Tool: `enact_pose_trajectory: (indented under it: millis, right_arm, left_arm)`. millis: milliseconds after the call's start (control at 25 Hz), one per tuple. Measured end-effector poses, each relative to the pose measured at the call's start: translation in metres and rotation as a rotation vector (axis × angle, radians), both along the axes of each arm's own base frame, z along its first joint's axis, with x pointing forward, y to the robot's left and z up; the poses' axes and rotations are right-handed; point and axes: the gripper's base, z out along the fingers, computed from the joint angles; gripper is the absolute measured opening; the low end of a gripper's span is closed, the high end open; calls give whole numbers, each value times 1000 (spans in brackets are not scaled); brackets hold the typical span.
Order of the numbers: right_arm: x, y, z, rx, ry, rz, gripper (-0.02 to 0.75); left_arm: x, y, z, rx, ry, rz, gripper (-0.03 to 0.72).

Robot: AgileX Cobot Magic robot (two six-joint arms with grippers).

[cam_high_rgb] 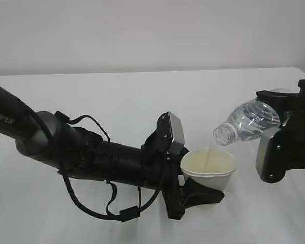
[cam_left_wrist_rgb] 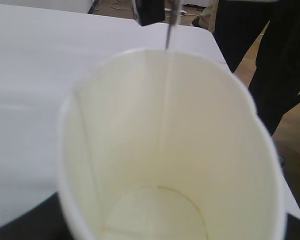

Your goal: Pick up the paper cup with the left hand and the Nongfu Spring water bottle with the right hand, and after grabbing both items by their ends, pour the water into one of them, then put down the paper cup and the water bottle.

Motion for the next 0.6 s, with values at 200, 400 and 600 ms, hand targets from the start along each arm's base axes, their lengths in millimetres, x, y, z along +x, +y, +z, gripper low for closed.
enact_pose_trajectory:
  millis: [200, 400, 600]
  right_arm:
    - [0, 0, 1, 2, -12, 1, 419]
    - [0, 0, 1, -5, -19, 3, 419]
    - [0, 0, 1, -18, -23, 6, 419]
  left_arm:
    - [0, 0, 0, -1, 1, 3, 429]
    - [1, 0, 0, -3, 2, 7, 429]
    - [1, 0, 0, -3, 2, 7, 429]
